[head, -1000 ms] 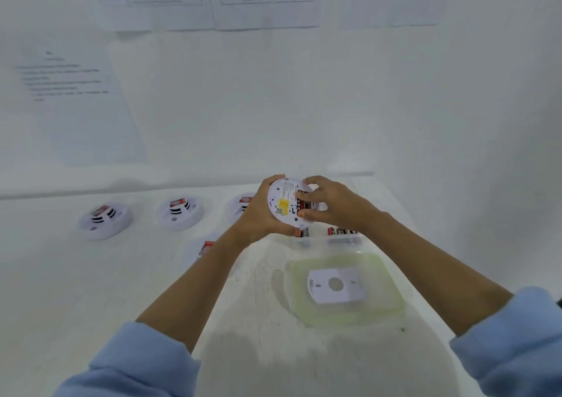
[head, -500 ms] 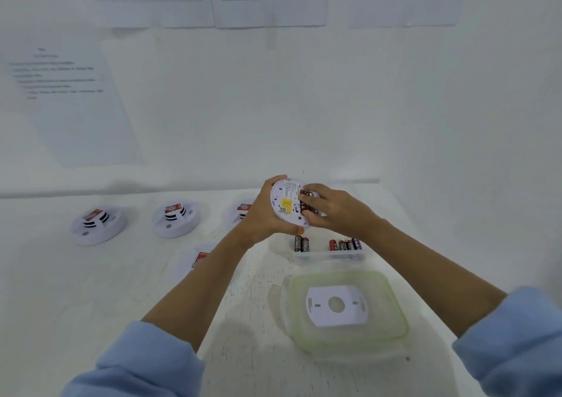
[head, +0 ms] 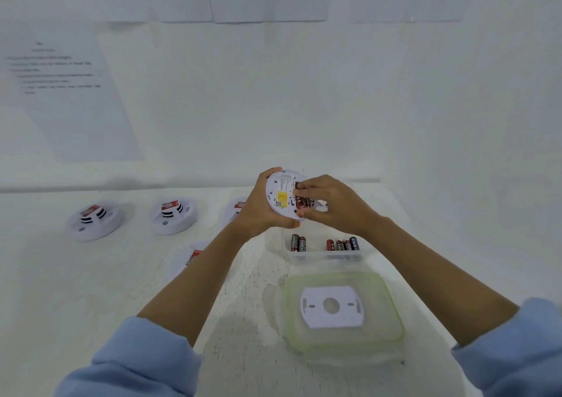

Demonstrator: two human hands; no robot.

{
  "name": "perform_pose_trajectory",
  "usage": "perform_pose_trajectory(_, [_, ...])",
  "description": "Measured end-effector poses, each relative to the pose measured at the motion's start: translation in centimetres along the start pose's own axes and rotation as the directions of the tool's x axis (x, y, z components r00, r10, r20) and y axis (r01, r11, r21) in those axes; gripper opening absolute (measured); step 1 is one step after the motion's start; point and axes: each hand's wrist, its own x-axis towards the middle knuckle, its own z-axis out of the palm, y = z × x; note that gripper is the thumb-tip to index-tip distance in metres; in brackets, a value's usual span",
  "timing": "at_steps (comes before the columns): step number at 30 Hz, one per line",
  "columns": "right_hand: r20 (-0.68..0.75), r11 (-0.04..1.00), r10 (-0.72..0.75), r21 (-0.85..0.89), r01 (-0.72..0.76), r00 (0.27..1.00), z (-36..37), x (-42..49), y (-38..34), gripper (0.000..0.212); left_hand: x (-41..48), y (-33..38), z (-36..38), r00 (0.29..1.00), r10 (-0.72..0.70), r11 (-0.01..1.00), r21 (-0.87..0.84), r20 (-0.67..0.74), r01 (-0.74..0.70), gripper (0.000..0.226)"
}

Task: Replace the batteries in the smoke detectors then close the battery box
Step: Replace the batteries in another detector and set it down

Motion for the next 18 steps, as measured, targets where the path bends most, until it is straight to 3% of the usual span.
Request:
perform_pose_trajectory(4, [0.061,0.925,0.169,0.335,-0.18,0.984,-0.8,0.3,-0.7,0.041,0.0,-0.1,0.4,1.0,0.003,1.0,-0.015,0.017,-0.003,0.099])
perform_pose_trajectory(6, [0.133,0.883,0.19,0.411,-0.229,0.973,-1.4,0.3,-0.7,0.043,-0.1,-0.2,0.4,1.0,0.017,1.0,0.002,0.01,-0.017,0.102])
perform_pose_trajectory(13, [0.435,0.889,0.227,0.272,-0.368,0.871,-1.0,-1.0,0.9,0.047,-0.4,-0.5,-0.6,0.995,0.074,0.994,0.082,-0.06,-0.069,0.106])
perform_pose_trajectory(15, [0.413,0.876,0.23,0.306,-0.373,0.881,-0.6,-1.0,0.9,0.042,-0.5,-0.5,-0.6,0.995,0.075,0.994,0.084,-0.064,-0.07,0.105])
perform_pose_trajectory(18, [0.184,0.835,0.261,0.45,-0.317,0.948,-0.6,-0.4,0.9,0.027,-0.6,-0.7,-0.4,0.995,0.076,0.995,0.07,-0.063,-0.071,0.105])
